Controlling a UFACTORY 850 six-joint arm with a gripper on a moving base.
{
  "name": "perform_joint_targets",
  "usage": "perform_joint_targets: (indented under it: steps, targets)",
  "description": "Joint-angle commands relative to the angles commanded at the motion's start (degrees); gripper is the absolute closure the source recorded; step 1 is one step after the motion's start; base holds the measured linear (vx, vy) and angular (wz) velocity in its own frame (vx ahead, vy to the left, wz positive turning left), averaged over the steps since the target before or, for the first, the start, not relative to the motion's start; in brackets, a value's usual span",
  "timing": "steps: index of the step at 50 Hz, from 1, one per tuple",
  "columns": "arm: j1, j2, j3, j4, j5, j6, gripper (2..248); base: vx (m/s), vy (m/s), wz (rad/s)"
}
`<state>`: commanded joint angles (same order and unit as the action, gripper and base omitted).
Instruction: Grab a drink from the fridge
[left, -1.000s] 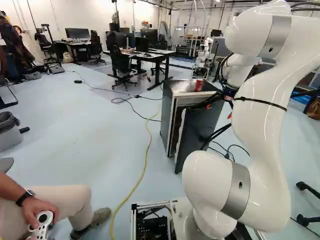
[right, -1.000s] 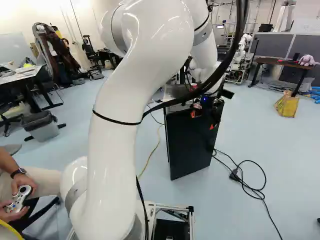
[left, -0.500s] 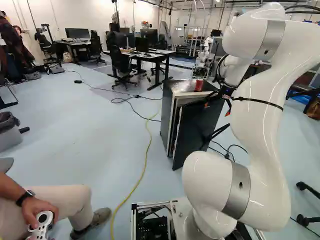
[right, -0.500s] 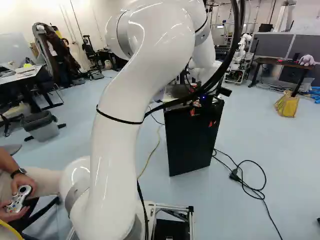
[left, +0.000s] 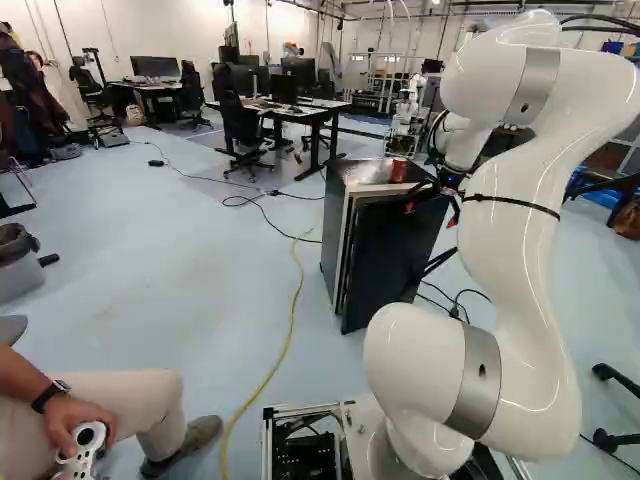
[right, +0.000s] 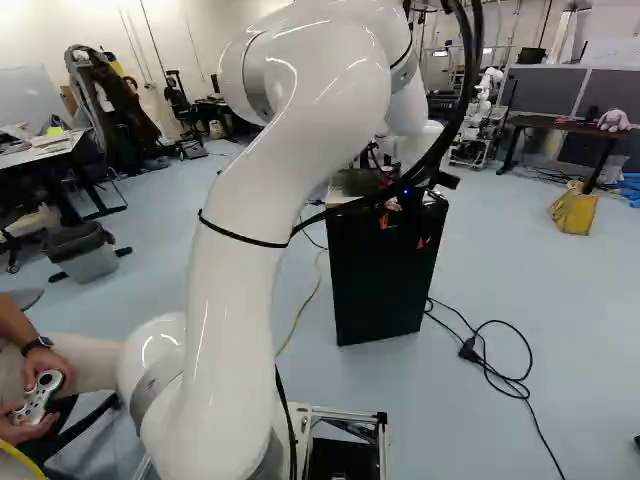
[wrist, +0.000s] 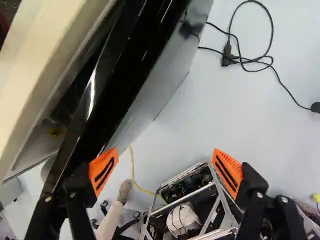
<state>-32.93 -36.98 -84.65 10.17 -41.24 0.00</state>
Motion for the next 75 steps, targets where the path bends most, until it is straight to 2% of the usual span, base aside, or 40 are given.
perform_joint_targets:
  steps: [75]
  targets:
    - [2.34,-4.66,-7.27,0.0,0.0,0.0,3,0.0,0.0,0.0]
